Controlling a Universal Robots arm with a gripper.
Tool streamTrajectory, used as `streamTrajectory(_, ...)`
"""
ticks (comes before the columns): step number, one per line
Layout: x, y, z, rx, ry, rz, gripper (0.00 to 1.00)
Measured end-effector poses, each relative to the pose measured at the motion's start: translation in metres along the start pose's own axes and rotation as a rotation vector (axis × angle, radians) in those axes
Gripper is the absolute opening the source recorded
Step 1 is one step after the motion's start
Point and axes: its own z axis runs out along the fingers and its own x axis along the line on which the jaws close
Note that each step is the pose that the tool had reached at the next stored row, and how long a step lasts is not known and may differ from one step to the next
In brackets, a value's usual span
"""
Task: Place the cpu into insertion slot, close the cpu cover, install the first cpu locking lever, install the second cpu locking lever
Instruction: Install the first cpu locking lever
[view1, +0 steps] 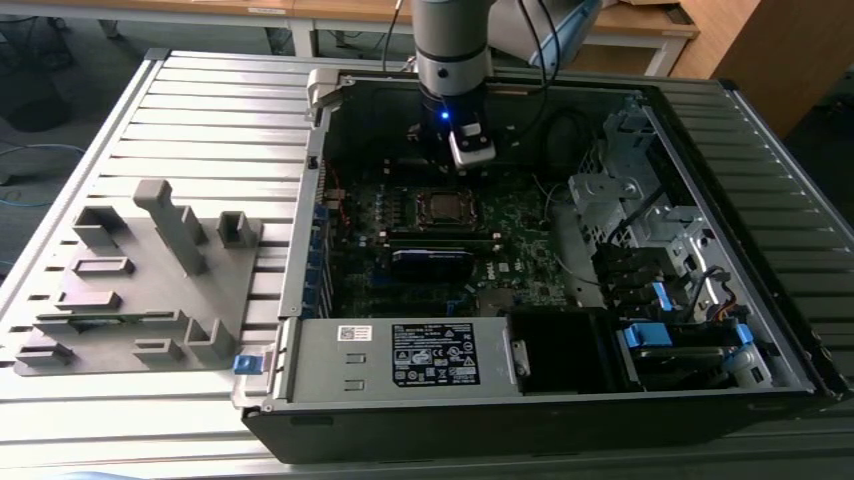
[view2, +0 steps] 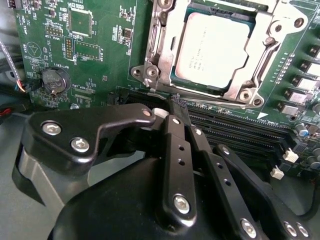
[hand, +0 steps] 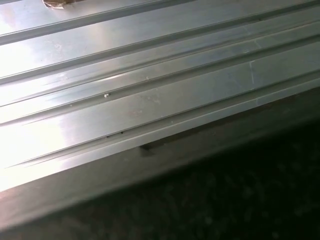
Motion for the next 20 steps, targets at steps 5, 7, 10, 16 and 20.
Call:
streamTrajectory(5,-0.0001,-0.0002,0.0,-0.0003,-0.0004,-0.001,0.11)
streamTrajectory(7,-0.0002,-0.0002,-0.0008,-0.0001,-0.0004,-0.001,0.11)
streamTrajectory(10,-0.0004,0.0002,-0.0025,-0.0003,-0.0004,-0.001,0.11)
streamTrajectory(16,-0.0001,0.001,-0.0031,-0.0024,0.0004,-0.001,0.11)
streamTrajectory(20,0.0001,0.0018,-0.0029,-0.0041,0.0009,-0.001,0.11)
